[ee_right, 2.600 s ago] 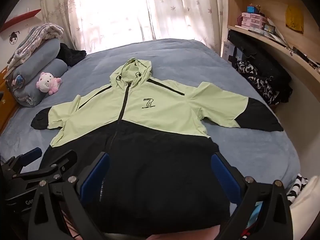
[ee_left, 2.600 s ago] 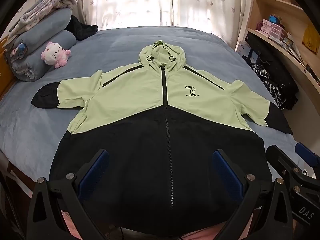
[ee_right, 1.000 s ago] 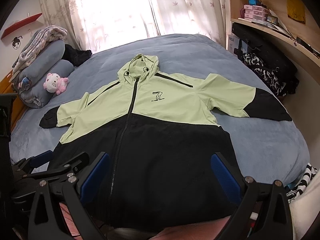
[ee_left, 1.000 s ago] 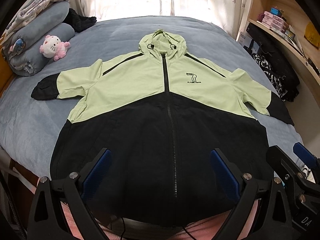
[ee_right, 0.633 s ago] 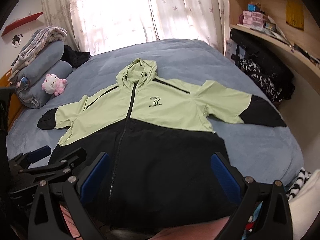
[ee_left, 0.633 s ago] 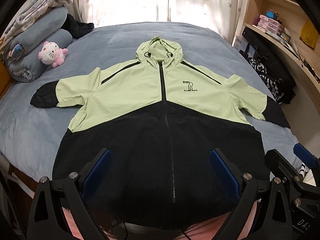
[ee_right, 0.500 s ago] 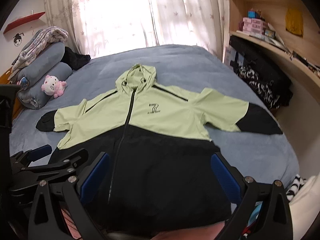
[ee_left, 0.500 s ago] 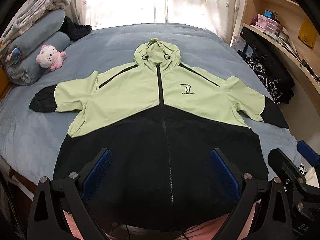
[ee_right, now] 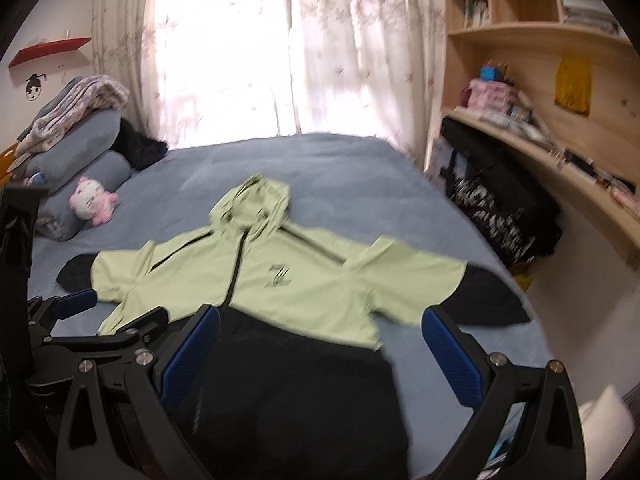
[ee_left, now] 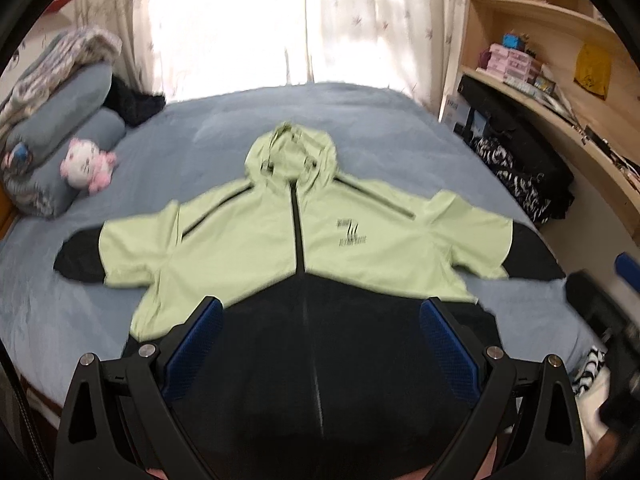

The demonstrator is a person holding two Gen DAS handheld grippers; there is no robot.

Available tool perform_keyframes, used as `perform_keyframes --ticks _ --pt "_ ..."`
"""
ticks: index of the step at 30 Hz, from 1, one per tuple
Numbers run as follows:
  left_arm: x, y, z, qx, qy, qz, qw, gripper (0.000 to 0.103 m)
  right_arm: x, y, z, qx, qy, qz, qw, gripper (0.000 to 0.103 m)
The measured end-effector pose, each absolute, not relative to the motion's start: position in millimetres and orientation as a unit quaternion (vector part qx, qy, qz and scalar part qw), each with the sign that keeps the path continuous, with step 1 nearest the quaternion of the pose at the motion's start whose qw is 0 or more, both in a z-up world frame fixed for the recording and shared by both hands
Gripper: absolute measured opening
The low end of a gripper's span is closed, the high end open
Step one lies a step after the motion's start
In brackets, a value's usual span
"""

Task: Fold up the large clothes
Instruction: 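Grasp the black hem with the right tool and lift it toward the hood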

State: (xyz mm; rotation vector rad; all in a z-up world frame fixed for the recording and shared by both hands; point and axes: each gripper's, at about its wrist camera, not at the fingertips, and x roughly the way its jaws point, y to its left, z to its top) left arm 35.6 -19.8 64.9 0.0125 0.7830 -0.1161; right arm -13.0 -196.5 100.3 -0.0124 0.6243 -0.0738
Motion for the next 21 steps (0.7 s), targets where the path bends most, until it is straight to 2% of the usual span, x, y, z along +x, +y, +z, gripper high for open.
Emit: perform_keyframes --ticks 8,15,21 --pt "77 -57 99 0.028 0.308 -0.065 0.949 0.098 21 -255 138 -0.021 0.285 -0.106 0.953 0.101" --pt "124 -98 98 0.027 0.249 -0.091 0.964 0.098 70 -341 124 0.024 0.323 -0.136 0.936 0.101" --pt "174 -150 59 0.040 0.316 -0.131 0.939 0.098 94 -440 77 0.127 0.361 -0.166 0.909 0.101"
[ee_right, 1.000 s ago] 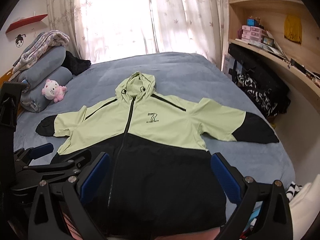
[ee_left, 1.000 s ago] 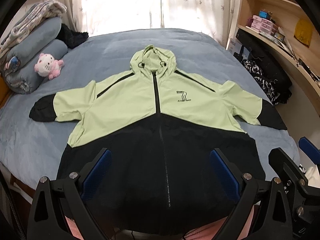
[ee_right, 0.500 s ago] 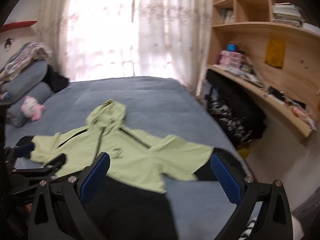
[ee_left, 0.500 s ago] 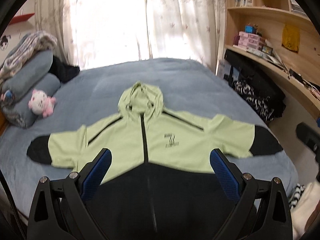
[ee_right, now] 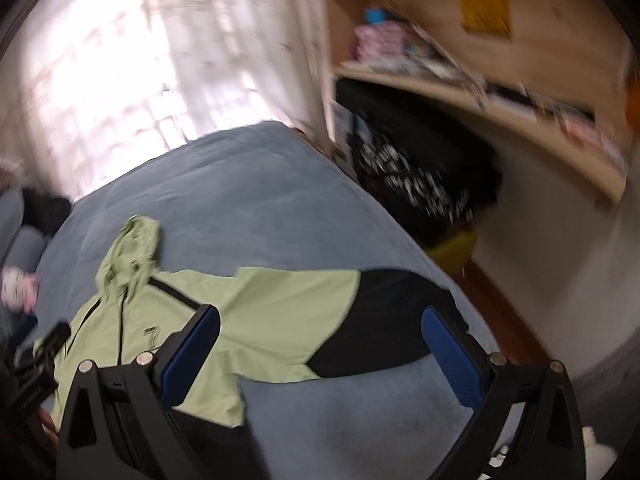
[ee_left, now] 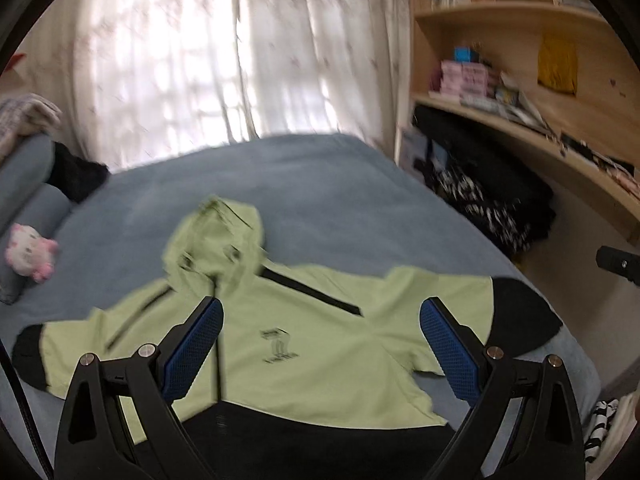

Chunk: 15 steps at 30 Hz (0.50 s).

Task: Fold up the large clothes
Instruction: 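Grasp the black hem with the right tool and lift it toward the hood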

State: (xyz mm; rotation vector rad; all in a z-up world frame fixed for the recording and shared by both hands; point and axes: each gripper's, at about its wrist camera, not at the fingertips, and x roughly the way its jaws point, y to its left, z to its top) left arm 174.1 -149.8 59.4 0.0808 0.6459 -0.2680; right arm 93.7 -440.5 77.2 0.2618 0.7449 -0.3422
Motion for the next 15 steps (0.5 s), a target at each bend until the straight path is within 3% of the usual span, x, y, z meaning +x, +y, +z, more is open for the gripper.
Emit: perform_keyframes --ticks 9,15 --pt "219 -200 -10 0.041 0.368 -0.123 0.921 0.098 109 -569 -22 0.258 0.440 -0.214 0.833 0.095" --pt "234 -227 -42 0.054 0.375 -0.122 0.917 0.095 115 -625 -93 0.342 0.487 -0.235 0.769 0.079"
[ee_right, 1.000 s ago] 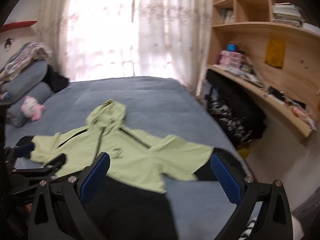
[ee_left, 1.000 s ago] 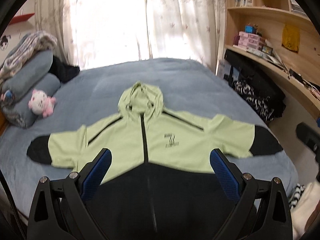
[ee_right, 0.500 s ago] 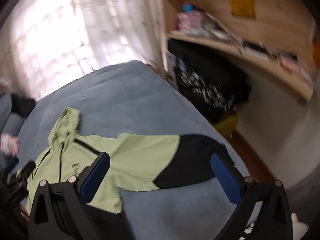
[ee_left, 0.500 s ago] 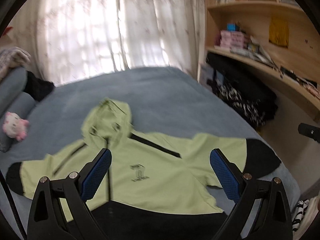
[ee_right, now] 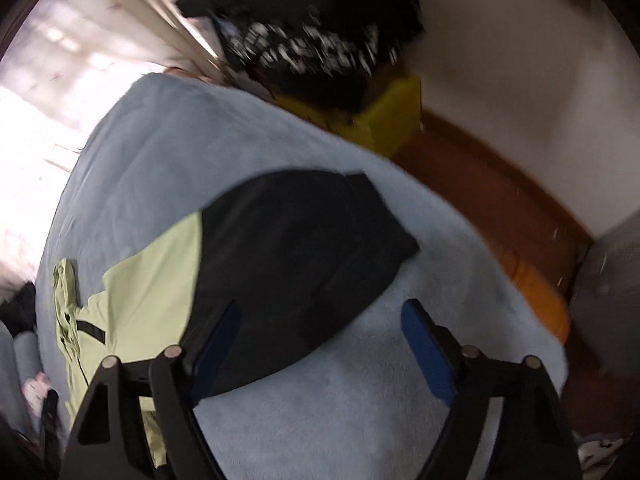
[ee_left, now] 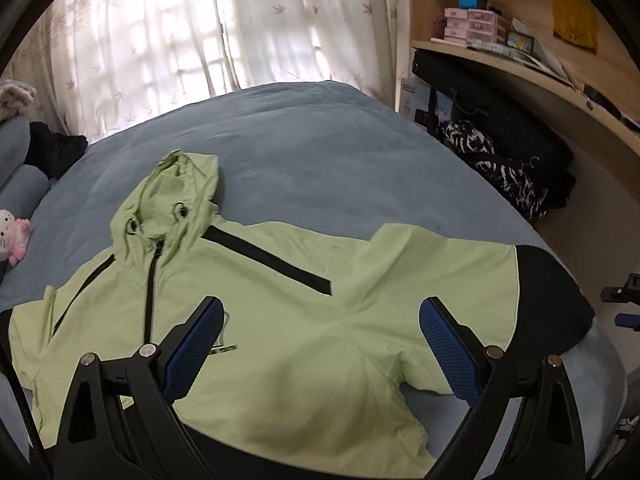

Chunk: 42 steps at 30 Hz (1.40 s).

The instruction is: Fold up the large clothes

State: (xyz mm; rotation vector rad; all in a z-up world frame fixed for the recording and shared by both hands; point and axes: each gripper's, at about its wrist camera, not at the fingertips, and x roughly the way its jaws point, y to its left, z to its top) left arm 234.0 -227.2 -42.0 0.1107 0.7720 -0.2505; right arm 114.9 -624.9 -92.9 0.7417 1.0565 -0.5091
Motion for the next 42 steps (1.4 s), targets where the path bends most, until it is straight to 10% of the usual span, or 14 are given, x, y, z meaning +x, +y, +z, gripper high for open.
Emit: perform_keyframes --ticks 9,17,31,42 --pt "257 -247 -82 0.028 0.446 -0.136 0.884 0.052 139 -639 -148 0.361 0.511 -0.273 0.731 0.070" --pt "259 -242 -83 0.035 0.448 -0.136 0.883 0.052 153 -623 -129 0.300 0.486 -0.298 0.764 0.009" --pt "240 -110 -55 -0.011 0.447 -0.085 0.890 0.052 177 -402 43 0.158 0.349 -0.052 0.922 0.007" --pt "228 -16 -92 -0.042 0.490 -0.047 0.869 0.052 195 -227 -83 0.085 0.466 0.071 0.878 0.011"
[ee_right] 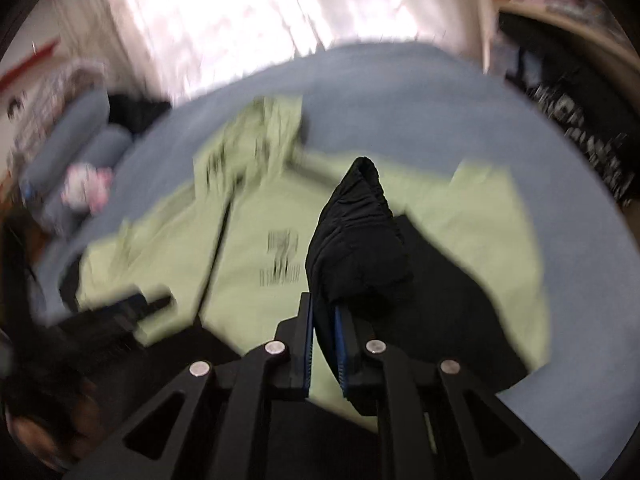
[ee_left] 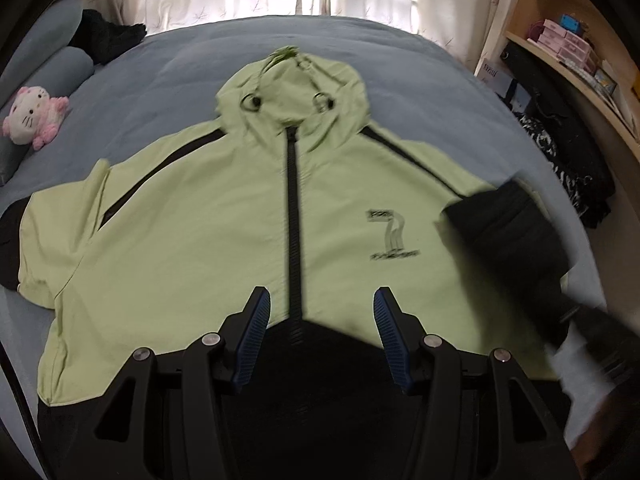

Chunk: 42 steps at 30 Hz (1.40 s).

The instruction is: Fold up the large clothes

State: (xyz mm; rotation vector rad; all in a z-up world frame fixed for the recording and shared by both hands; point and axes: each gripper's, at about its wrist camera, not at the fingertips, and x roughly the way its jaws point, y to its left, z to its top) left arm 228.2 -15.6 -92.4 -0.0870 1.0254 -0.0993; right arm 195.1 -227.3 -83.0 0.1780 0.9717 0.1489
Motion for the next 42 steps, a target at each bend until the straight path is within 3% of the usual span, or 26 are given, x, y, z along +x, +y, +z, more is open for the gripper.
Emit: perform_keyframes --ticks 3,7,11,21,25,39,40,41,42 --pt "223 -5 -104 -0.044 0.496 -0.047 0.866 0.052 190 -213 -127 0.087 0.504 0.071 0.857 0.012" --pt "220 -2 -117 -0.055 0.501 -0.057 0.862 0.053 178 -224 -150 0.151 0.507 0.081 0.845 0.030" --pt "215 -15 -129 -0.067 0.512 -0.082 0.852 0.053 158 -237 -143 0.196 0.491 0.096 0.843 0.038" --pt "193 -86 -132 -0.035 0.514 -0.155 0.843 0.054 98 -263 -105 0.181 0.451 0.004 0.874 0.039" --pt "186 -117 -128 -0.014 0.510 -0.179 0.841 0.061 86 -287 -103 0.218 0.451 -0.023 0.865 0.039" --pt "211 -193 -156 0.089 0.514 -0.128 0.844 0.061 72 -329 -111 0.249 0.440 -0.067 0.860 0.039" --pt "212 -196 -153 0.100 0.505 -0.130 0.847 0.055 72 -330 -112 0.251 0.440 -0.067 0.860 0.039" --pt "214 -198 -149 0.105 0.496 -0.137 0.851 0.030 71 -330 -112 0.252 0.440 -0.067 0.860 0.039" --pt "215 -199 -142 0.109 0.484 -0.146 0.856 0.021 71 -331 -112 0.252 0.438 -0.067 0.860 0.039"
